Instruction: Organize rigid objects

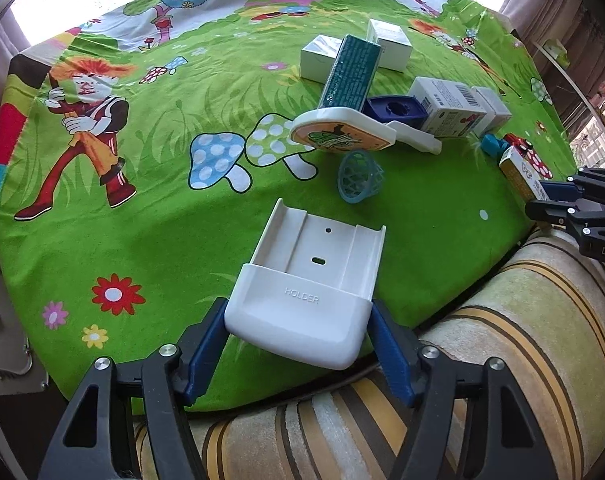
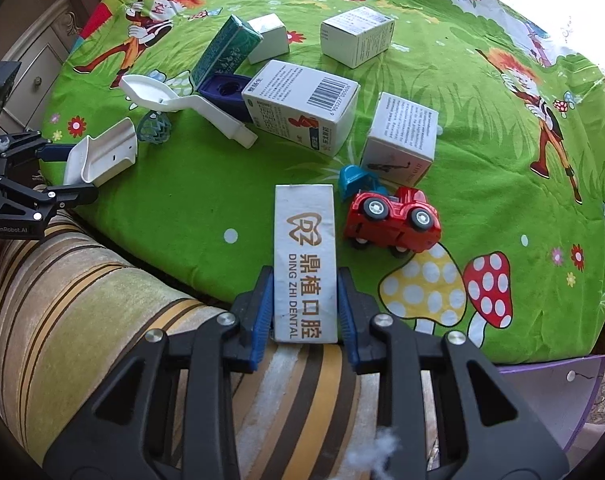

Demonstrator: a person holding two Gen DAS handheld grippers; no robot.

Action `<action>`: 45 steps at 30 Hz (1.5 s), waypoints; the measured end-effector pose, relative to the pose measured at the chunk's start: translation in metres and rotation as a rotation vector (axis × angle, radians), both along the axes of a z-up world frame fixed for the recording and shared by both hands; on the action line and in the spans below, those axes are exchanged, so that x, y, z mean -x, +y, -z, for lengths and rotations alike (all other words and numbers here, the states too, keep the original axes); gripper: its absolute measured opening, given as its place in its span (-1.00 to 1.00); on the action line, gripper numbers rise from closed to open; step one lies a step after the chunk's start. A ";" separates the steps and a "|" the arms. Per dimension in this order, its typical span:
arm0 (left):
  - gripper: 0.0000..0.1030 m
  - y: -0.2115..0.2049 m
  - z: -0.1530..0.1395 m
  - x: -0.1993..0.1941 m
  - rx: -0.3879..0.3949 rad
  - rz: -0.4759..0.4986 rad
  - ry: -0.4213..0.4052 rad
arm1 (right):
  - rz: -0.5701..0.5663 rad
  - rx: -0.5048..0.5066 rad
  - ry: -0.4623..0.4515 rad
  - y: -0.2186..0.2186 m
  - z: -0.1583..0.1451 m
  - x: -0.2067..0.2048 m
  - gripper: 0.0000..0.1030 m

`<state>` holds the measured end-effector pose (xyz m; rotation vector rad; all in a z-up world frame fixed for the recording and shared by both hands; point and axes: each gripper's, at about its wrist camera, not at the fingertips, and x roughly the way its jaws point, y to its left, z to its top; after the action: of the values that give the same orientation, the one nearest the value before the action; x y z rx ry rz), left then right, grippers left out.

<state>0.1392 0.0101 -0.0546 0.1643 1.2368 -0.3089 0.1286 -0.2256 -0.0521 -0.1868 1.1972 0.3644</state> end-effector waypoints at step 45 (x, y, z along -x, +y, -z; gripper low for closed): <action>0.32 -0.156 -0.055 0.089 0.345 0.091 0.039 | 0.294 -0.075 -0.216 -0.131 -0.077 0.136 -0.33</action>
<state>0.0503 -0.1462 0.0000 -0.0831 1.1980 -0.6010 -0.0078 -0.3565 0.0247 0.0164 0.9783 0.1267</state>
